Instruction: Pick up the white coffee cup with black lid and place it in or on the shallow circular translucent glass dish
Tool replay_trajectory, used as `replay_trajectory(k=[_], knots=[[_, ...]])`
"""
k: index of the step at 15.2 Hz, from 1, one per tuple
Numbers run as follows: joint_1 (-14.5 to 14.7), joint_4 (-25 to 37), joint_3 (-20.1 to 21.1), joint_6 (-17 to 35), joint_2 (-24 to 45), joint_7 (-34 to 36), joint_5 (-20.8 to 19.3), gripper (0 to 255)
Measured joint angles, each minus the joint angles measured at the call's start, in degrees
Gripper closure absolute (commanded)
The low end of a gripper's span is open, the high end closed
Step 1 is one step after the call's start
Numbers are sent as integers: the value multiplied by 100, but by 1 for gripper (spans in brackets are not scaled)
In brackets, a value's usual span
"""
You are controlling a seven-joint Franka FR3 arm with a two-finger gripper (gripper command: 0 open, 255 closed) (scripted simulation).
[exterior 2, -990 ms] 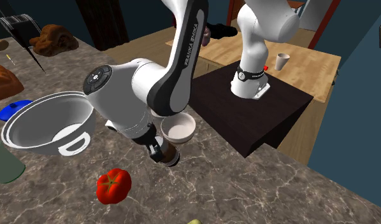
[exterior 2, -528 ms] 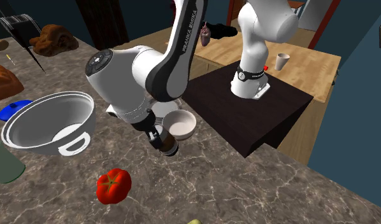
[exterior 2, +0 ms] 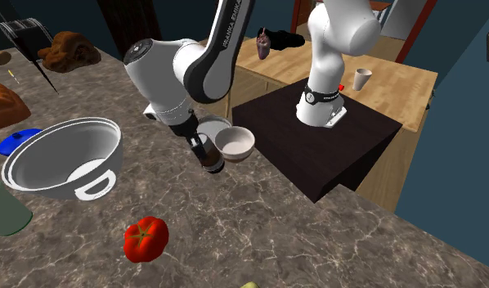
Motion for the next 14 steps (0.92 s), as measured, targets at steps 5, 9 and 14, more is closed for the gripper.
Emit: replay_trajectory(k=[5,9,14], knots=[[-451,-330,-243,157,-221,-614,-74,255],[-812,-531,-469,272,-326,-1113,-161,255],[-1212,-630,-719,393,-389,-1692,-259,255]])
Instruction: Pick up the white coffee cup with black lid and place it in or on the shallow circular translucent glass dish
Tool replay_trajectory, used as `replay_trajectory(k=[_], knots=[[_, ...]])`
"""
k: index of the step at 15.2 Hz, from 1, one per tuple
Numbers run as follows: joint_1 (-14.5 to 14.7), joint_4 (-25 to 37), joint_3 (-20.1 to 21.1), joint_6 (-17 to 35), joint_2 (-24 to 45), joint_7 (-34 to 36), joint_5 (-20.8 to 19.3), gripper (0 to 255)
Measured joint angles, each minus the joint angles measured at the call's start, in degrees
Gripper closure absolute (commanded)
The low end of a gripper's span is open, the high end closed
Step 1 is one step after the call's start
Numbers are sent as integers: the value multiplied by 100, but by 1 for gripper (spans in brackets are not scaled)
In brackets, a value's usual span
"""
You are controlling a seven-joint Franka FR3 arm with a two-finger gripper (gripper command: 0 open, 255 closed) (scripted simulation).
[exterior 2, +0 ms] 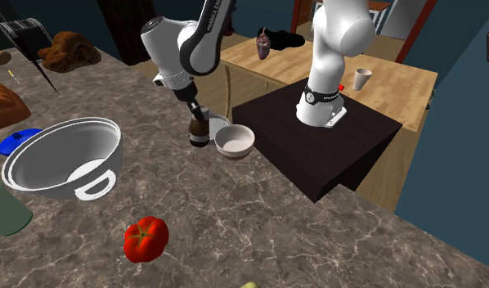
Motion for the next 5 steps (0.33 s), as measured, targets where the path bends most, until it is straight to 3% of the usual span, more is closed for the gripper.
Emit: replay_trajectory(k=[5], knots=[[-65,63,-81,254,257,-53,-81,255]])
